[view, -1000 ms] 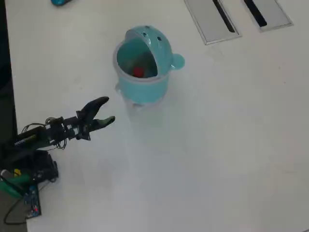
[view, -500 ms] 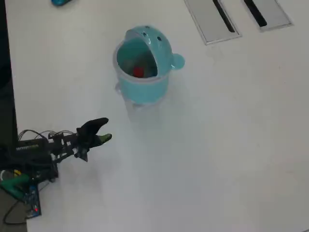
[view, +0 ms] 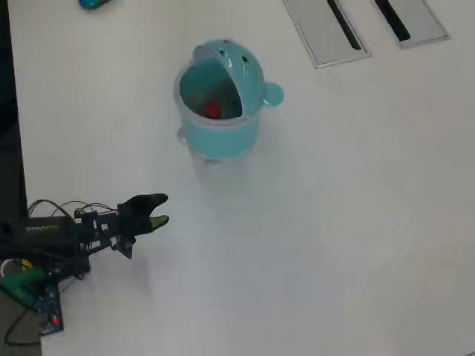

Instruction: Grasp RGB lego blocks and put them in the bin one by one.

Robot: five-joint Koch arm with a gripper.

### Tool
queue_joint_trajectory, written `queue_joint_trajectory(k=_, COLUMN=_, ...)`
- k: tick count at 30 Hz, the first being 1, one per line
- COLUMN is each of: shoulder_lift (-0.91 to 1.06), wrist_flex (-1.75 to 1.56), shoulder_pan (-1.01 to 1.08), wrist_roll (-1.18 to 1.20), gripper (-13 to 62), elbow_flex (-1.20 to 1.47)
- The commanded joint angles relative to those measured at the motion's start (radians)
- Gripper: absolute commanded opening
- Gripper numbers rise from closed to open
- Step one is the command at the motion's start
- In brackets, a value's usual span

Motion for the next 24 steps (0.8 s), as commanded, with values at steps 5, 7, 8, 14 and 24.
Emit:
queue_joint_trajectory(k=5, shoulder_lift=0.066, wrist_flex=0.0, shoulder_pan=0.006, wrist_roll=0.06, gripper=33.7, elbow_flex=0.043)
queue_joint_trajectory(k=7, shoulder_lift=0.066, wrist_flex=0.0, shoulder_pan=0.006, wrist_roll=0.063, gripper=33.7, elbow_flex=0.066)
queue_joint_trajectory(k=8, shoulder_lift=0.066, wrist_flex=0.0, shoulder_pan=0.006, wrist_roll=0.063, gripper=33.7, elbow_flex=0.077)
queue_joint_trajectory(k=14, shoulder_lift=0.066, wrist_flex=0.0, shoulder_pan=-0.006, wrist_roll=0.08, gripper=33.7, elbow_flex=0.135)
queue_joint_trajectory(k=24, shoulder_lift=0.069, wrist_flex=-0.014, shoulder_pan=-0.025, wrist_roll=0.143, gripper=33.7, elbow_flex=0.275)
